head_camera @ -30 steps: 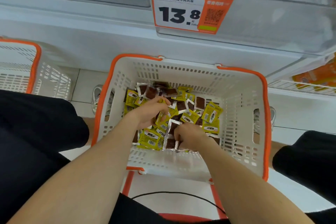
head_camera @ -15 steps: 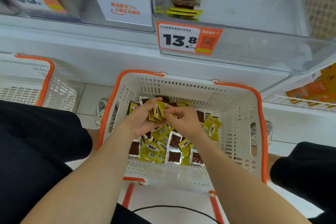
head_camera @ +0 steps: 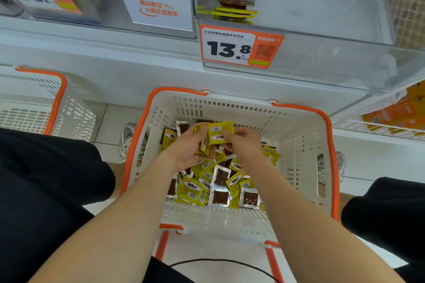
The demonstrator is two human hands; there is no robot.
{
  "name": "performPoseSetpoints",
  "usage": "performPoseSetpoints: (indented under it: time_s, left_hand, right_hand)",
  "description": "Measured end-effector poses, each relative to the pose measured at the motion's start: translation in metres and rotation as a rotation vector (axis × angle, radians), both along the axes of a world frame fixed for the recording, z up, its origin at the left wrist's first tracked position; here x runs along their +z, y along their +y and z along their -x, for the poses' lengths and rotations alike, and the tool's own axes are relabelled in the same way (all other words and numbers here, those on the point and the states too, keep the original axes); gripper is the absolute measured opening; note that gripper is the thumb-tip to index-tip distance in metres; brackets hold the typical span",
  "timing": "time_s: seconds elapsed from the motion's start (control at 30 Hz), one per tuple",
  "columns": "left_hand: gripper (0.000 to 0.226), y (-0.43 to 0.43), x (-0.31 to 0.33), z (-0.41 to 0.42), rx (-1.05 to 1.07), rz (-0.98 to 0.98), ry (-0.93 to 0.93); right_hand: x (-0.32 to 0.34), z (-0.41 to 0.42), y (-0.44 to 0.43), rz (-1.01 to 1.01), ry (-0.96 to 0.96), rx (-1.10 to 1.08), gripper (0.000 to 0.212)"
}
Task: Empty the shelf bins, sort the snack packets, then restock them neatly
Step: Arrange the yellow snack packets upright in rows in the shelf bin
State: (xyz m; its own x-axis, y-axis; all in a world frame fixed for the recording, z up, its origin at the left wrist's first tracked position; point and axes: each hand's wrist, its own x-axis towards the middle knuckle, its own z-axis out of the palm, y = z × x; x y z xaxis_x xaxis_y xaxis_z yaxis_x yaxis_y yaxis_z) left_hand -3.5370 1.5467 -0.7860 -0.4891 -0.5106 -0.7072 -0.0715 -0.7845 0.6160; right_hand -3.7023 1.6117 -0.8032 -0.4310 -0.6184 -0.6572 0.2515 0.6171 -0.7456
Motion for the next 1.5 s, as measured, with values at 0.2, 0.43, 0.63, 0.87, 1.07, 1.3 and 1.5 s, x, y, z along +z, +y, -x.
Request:
performPoseSetpoints:
  time_s: [0.2,0.43,0.63,0.87,1.07,1.3,1.5]
  left_hand:
    - [0.043,-0.003,0.007,0.008,0.073,0.023,0.063]
    - [0.039,0.0,0.005,-0.003,0.035,0.028,0.002]
    - [0.035,0.002,-0.006,-0.009,0.009,0.015,-0.13]
    - [0.033,0.005,-0.014,-0.008,0.02,0.027,-0.152]
    - [0.033,0.01,-0.025,-0.009,-0.083,0.035,-0.24]
    - [0.031,0.009,-0.026,-0.013,-0.147,0.055,-0.314]
    - [0.029,0.015,-0.026,-0.011,-0.157,0.045,-0.349]
  right_hand:
    - [0.018,-0.01,-0.001,-0.021,-0.076,0.142,0.038]
    - [0.009,0.009,0.01,-0.021,0.146,0.441,0.046]
    - [-0.037,0.004,0.058,-0.117,0.625,0.976,0.068]
    - [-0.063,-0.03,0.071,-0.082,1.188,1.474,0.125]
    - [-0.062,-0.014,0.069,-0.063,0.904,1.32,0.09]
    - [-0.058,-0.01,0.066,-0.099,0.792,1.321,0.065]
    - [-0.054,-0.022,0.074,-0.03,0.986,1.393,0.084]
